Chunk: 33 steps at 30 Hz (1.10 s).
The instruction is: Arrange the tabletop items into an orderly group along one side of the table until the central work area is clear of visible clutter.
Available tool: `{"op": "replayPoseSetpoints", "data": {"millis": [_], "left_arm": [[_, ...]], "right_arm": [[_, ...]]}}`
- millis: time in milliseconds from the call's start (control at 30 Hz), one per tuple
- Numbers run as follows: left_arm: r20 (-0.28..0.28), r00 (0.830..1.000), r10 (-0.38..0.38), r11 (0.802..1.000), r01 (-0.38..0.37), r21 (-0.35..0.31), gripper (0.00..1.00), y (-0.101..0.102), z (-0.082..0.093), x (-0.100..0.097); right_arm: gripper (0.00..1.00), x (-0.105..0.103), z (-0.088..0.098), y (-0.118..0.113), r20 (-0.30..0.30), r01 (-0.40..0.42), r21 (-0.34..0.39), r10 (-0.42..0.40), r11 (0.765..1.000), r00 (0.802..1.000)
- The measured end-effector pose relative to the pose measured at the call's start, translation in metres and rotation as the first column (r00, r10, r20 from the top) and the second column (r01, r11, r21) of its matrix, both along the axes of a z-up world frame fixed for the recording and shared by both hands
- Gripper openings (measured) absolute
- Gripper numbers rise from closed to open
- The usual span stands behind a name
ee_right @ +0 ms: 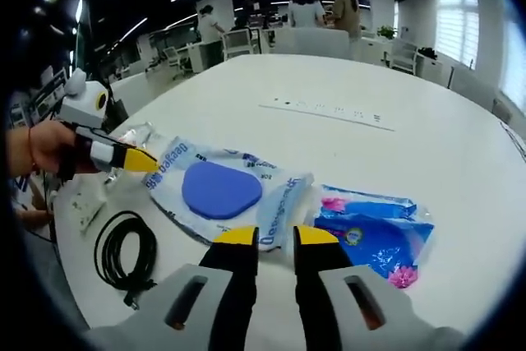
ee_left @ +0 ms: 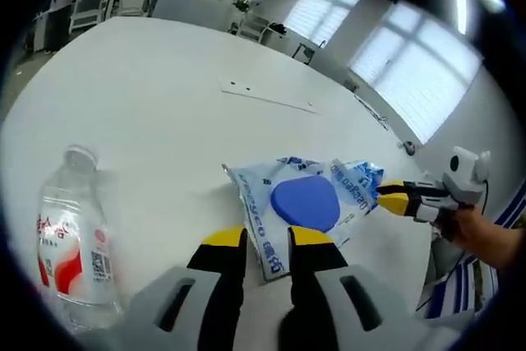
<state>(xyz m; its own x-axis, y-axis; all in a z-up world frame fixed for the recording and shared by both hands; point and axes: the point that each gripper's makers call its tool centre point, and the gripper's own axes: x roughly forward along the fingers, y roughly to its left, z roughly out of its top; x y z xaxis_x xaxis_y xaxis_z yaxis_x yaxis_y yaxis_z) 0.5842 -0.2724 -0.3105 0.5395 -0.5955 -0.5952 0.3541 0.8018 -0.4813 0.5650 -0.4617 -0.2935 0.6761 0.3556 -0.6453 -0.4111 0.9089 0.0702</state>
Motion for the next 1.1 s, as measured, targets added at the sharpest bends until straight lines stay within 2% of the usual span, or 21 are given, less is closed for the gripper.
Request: {"op": "replayPoseSetpoints", "data": {"millis": [500, 867, 1100], "left_arm": [[0.062, 0.998, -0.004, 1.0, 0.003, 0.007, 0.35, 0.005, 0.027, -0.006], [0.099, 0.995, 0.004, 1.0, -0.006, 0.017, 0.45, 0.013, 0.045, -0.014], [0.112, 0.994, 0.008, 0.999, -0.013, 0.037, 0.5, 0.022, 0.054, -0.023]], "right_arm": [[0.25, -0.004, 0.028, 0.004, 0.028, -0.007, 0.026, 0.007, 1.0, 1.0], [0.37, -0.008, 0.047, 0.01, 0.032, -0.013, 0.087, 0.011, 0.996, 0.999], [0.45, -0.013, 0.057, 0.019, 0.034, -0.045, 0.099, 0.041, 0.994, 0.999]]}}
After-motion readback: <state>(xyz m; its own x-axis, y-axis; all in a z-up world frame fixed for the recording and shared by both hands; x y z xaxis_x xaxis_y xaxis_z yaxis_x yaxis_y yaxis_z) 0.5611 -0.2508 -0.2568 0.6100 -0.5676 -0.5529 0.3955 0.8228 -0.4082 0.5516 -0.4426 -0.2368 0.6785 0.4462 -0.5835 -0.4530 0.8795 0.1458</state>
